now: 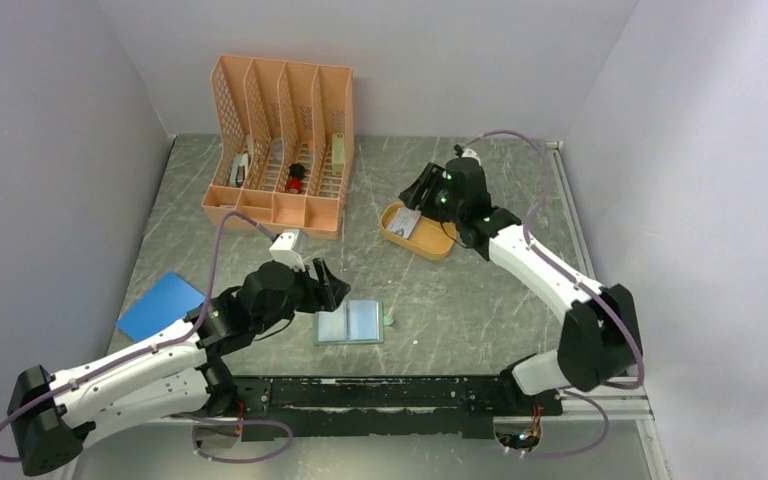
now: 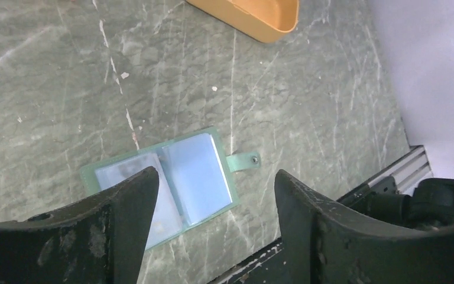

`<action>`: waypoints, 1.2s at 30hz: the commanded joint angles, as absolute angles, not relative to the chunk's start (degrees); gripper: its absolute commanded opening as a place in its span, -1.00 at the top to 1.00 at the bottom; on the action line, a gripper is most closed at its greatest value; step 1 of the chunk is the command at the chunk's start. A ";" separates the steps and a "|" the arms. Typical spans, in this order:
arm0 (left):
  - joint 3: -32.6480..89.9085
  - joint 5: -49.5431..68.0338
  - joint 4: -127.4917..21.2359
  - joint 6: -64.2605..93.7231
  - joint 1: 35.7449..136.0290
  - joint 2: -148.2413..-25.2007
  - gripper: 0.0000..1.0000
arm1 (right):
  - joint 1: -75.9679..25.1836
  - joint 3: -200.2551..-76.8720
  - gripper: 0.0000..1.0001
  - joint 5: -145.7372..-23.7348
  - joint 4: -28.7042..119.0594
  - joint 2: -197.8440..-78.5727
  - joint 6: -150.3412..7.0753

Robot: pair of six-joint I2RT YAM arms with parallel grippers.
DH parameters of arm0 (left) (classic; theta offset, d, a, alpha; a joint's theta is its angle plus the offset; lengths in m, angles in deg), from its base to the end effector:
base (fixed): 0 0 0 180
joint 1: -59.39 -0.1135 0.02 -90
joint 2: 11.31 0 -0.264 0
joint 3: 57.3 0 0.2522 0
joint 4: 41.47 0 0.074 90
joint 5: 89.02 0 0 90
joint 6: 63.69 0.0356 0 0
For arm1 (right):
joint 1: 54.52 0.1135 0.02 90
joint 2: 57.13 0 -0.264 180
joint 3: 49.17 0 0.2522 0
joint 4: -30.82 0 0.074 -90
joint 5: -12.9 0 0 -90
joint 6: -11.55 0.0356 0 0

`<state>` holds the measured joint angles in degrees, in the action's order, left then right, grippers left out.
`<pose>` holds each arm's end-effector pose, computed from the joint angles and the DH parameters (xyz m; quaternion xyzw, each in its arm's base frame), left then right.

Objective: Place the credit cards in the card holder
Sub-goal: Pick up the credit card from the storage box.

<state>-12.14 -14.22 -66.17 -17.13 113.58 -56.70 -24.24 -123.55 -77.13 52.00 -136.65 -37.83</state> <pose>0.1158 -0.1446 0.2548 0.0075 0.8386 -0.3278 0.4349 0.2775 0.1621 0.3019 0.0764 0.8461 0.3062 0.4296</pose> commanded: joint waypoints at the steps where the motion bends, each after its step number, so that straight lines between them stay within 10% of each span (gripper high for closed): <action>1: -10.46 -16.65 -67.69 -15.71 113.28 -59.50 -0.54 | -30.05 -119.64 -0.23 -80.55 50.47 -142.17 -32.48; 3: -9.23 -16.24 -69.41 -14.91 113.28 -60.65 -0.56 | -30.47 -119.51 -0.57 -80.44 47.14 -144.77 -30.88; 9: -10.84 -14.81 -68.51 -12.50 113.18 -56.44 -0.57 | -30.72 -122.92 -0.60 -76.53 47.48 -152.92 -29.48; 36: -11.08 -18.28 -72.73 -11.13 113.25 -54.51 -0.54 | -33.97 -120.74 0.05 -77.97 40.90 -164.09 -25.97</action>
<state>-11.84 -16.97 -72.62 -12.02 113.49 -54.32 -33.48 -121.71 -78.66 41.16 -163.80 -26.09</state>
